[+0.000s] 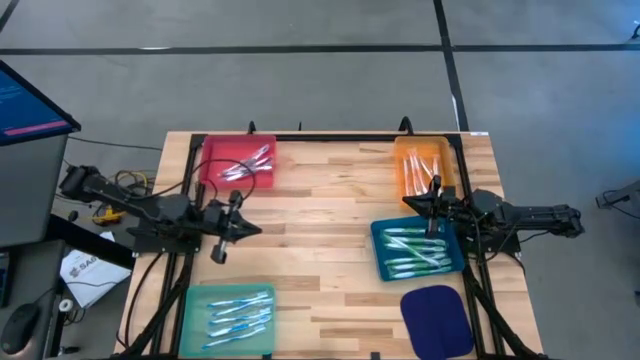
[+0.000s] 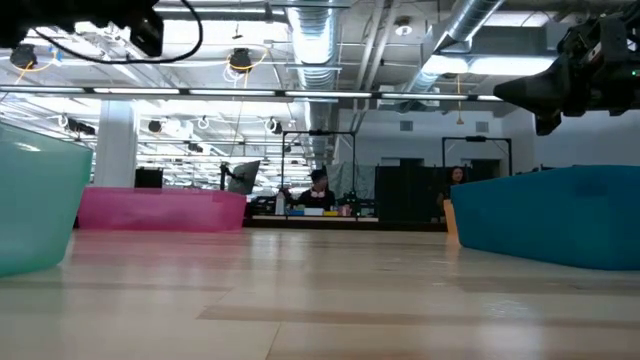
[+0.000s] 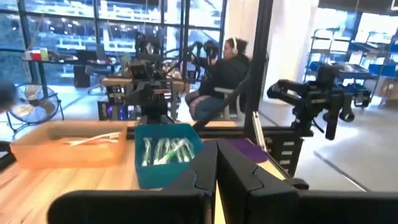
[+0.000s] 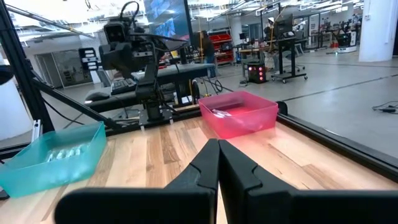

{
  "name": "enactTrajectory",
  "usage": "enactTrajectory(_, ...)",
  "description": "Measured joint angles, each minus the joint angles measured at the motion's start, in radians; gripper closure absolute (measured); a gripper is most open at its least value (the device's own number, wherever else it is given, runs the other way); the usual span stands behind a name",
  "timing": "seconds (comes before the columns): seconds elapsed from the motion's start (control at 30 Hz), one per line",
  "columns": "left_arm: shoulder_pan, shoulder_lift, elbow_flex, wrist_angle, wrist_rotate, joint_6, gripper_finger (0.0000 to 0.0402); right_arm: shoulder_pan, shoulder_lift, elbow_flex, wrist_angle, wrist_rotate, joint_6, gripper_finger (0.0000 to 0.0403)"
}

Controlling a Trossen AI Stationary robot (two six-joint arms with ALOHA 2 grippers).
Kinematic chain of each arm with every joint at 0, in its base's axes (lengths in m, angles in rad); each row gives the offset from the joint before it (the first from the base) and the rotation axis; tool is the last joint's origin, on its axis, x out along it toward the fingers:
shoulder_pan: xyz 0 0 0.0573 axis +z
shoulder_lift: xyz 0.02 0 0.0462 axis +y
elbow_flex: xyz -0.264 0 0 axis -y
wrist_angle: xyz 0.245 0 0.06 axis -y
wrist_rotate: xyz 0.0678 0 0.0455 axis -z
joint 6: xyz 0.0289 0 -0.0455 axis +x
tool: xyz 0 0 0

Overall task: Pick & Place Toothbrushes
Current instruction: Return to Home Position

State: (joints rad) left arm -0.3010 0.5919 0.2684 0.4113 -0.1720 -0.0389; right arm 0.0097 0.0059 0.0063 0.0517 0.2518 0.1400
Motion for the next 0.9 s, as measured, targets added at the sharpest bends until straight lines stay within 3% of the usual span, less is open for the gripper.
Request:
enactTrajectory(0.23,0.000,-0.089,-0.086,0.005,0.067,0.031,0.0400,0.000,0.000,0.000,0.000,0.000,0.000,0.0403)
enactTrajectory(0.43,0.001,-0.223,-0.168,0.018,-0.068,0.062,0.0400,0.000,0.000,0.000,0.000,0.000,0.000,0.0403)
enactTrajectory(0.63,0.001,-0.396,-0.229,0.018,-0.078,0.142,0.0400,0.000,0.000,0.000,0.000,0.000,0.000,0.0403)
enactTrajectory(0.8,0.001,-0.531,-0.262,-0.012,-0.024,0.123,0.0400,0.000,0.000,0.000,0.000,0.000,0.000,0.0403)
enactTrajectory(0.9,0.001,-0.592,-0.262,-0.037,0.059,0.089,0.0400,0.000,0.000,0.000,0.000,0.000,0.000,0.0403)
